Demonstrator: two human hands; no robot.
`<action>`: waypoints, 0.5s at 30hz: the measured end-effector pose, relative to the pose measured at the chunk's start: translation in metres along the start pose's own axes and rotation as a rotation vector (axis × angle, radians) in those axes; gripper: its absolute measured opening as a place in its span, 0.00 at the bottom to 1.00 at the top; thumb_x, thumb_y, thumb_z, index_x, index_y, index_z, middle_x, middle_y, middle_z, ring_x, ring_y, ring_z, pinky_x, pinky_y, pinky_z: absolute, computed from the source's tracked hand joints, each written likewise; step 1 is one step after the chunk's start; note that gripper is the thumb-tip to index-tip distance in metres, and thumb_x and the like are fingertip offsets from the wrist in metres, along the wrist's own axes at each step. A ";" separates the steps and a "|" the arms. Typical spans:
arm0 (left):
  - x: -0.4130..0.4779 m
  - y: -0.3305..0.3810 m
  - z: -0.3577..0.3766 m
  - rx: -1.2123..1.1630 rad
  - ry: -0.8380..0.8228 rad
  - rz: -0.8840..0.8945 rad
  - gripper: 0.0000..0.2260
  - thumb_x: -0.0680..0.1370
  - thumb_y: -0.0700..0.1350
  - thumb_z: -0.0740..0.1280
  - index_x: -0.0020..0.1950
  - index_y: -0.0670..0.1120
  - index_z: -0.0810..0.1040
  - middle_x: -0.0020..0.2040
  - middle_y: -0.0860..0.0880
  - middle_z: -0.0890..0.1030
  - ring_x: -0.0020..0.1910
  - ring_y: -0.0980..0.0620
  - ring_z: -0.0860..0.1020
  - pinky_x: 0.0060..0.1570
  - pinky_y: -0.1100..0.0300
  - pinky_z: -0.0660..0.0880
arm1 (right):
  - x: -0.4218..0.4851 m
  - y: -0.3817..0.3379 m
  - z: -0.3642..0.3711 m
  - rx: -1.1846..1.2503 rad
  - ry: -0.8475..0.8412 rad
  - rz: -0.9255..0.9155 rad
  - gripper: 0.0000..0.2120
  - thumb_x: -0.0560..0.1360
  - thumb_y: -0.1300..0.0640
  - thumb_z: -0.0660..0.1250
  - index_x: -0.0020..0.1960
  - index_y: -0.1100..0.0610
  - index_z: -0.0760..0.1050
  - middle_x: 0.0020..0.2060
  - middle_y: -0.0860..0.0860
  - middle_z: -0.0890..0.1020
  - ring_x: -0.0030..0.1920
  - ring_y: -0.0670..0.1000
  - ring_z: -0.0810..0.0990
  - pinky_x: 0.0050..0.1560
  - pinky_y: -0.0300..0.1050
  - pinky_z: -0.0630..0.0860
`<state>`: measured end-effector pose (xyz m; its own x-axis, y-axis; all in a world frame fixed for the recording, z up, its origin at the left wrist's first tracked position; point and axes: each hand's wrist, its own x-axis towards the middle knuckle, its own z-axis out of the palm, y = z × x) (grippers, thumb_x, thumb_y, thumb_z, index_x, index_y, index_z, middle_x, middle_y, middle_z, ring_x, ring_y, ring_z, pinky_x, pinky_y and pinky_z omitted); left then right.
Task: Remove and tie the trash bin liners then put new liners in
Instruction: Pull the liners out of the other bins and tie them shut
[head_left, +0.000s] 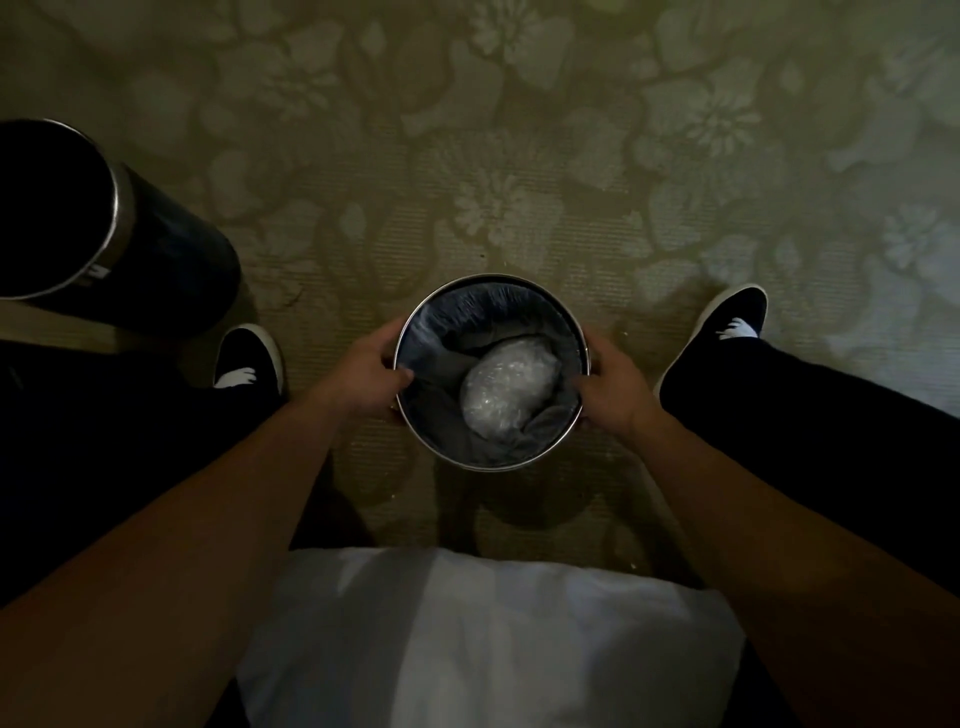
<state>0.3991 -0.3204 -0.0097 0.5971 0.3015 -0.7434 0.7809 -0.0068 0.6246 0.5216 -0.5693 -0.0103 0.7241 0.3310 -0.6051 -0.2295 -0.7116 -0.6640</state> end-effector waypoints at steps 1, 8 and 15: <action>-0.003 0.003 -0.001 0.004 -0.003 0.006 0.32 0.79 0.27 0.60 0.74 0.59 0.68 0.53 0.45 0.81 0.45 0.45 0.82 0.29 0.49 0.82 | -0.002 -0.003 0.000 -0.019 0.003 -0.009 0.24 0.78 0.62 0.67 0.72 0.46 0.71 0.60 0.52 0.81 0.56 0.58 0.81 0.58 0.61 0.80; -0.046 0.039 -0.007 0.051 0.010 0.014 0.32 0.76 0.26 0.61 0.69 0.60 0.70 0.47 0.45 0.80 0.42 0.37 0.82 0.30 0.43 0.82 | -0.030 -0.035 -0.021 -0.062 -0.021 0.002 0.30 0.77 0.64 0.63 0.75 0.42 0.67 0.58 0.53 0.80 0.50 0.61 0.84 0.41 0.61 0.84; -0.106 0.078 -0.023 0.105 0.075 0.064 0.34 0.74 0.26 0.55 0.70 0.58 0.72 0.50 0.41 0.82 0.40 0.33 0.83 0.28 0.36 0.79 | -0.068 -0.084 -0.059 -0.199 -0.028 -0.101 0.32 0.75 0.70 0.59 0.75 0.47 0.68 0.63 0.55 0.79 0.51 0.57 0.82 0.31 0.37 0.79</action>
<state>0.3921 -0.3311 0.1235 0.6338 0.3675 -0.6806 0.7592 -0.1270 0.6384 0.5298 -0.5685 0.1125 0.7178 0.4220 -0.5537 -0.0219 -0.7813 -0.6238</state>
